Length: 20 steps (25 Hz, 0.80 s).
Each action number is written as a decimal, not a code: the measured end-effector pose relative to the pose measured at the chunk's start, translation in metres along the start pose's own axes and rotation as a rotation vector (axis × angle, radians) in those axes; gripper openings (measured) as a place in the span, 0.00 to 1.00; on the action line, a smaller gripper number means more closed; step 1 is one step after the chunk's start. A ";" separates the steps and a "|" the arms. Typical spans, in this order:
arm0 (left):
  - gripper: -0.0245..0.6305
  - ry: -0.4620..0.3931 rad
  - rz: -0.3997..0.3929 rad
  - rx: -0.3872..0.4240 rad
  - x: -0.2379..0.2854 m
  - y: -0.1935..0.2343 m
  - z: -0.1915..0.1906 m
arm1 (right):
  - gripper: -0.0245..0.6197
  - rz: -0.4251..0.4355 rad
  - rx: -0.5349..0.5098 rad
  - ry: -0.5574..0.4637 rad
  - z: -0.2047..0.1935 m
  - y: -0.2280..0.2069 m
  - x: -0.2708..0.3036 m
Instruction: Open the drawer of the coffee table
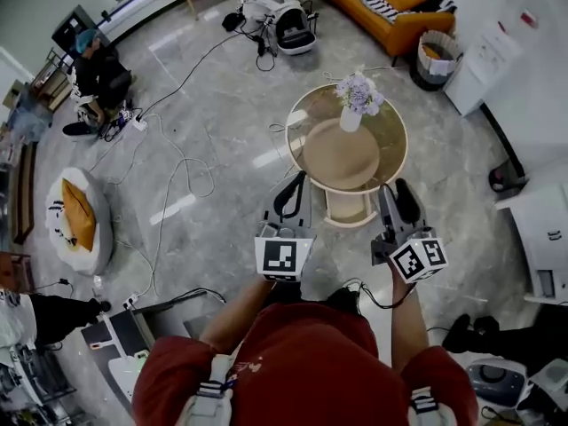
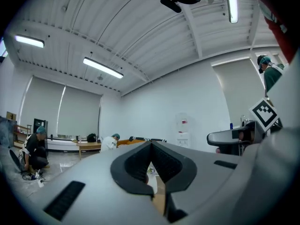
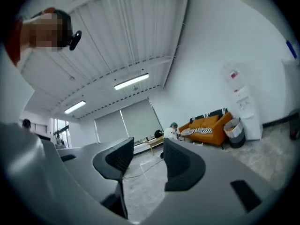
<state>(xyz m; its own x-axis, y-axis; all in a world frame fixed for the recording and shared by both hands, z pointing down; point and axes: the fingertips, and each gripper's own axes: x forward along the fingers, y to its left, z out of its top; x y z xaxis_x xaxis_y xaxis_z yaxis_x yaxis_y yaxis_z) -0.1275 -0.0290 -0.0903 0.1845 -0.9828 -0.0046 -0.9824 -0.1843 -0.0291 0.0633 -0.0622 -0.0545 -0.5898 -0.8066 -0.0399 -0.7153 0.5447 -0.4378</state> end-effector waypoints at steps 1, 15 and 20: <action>0.06 -0.001 -0.005 0.007 0.000 -0.001 0.007 | 0.36 -0.024 -0.068 -0.001 0.007 0.001 0.000; 0.06 -0.036 -0.019 0.082 0.011 -0.010 0.046 | 0.12 -0.323 -0.585 -0.103 0.079 0.019 -0.009; 0.06 -0.014 -0.023 0.064 0.008 -0.010 0.046 | 0.08 -0.297 -0.623 -0.110 0.081 0.027 -0.009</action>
<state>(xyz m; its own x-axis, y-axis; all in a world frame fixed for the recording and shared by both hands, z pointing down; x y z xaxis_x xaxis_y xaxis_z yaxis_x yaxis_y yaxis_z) -0.1152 -0.0346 -0.1364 0.2079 -0.9780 -0.0172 -0.9742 -0.2055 -0.0928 0.0795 -0.0586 -0.1388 -0.3184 -0.9423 -0.1036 -0.9414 0.3015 0.1510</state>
